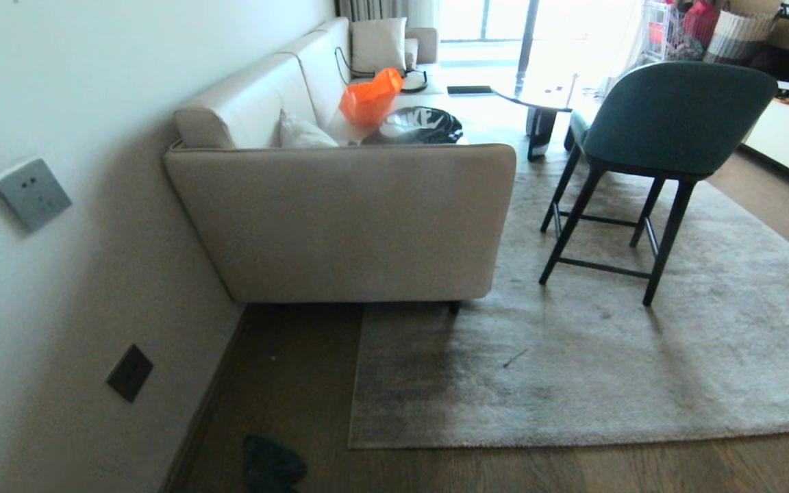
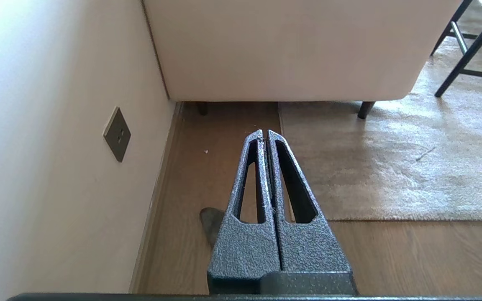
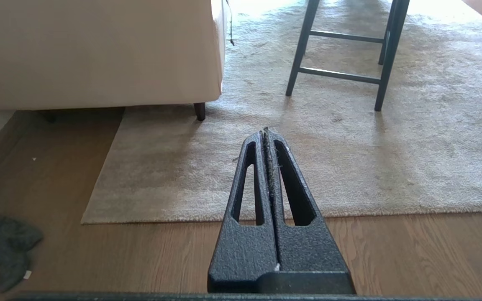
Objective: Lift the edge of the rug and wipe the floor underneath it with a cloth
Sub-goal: Pick up the rag
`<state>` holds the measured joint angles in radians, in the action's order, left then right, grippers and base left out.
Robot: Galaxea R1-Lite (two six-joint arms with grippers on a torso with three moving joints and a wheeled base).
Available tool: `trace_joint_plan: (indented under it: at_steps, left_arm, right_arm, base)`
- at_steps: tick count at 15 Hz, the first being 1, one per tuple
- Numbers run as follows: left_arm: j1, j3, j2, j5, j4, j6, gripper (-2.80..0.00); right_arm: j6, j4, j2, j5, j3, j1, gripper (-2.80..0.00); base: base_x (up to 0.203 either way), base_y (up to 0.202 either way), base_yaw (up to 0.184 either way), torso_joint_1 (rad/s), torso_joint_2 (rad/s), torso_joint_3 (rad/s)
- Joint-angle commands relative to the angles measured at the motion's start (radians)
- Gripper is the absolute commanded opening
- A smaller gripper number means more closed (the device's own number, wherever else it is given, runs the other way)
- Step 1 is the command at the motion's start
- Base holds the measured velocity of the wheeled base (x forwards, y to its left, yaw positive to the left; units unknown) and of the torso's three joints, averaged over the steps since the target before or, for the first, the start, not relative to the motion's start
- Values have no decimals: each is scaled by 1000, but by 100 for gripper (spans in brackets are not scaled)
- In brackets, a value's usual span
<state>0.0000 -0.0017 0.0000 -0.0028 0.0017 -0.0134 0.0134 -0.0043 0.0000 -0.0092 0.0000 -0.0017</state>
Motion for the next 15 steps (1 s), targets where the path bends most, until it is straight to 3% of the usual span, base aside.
trace_joint_plan:
  at_steps: [1, 15]
  left_arm:
    - [0, 0, 0, 0, 0, 0, -280]
    - [0, 0, 0, 0, 0, 0, -280]
  right_arm:
    - [0, 0, 2, -1, 0, -1, -280]
    - [0, 0, 2, 0, 0, 0, -280]
  base:
    - [0, 0, 0, 0, 0, 0]
    - [0, 0, 0, 0, 0, 0]
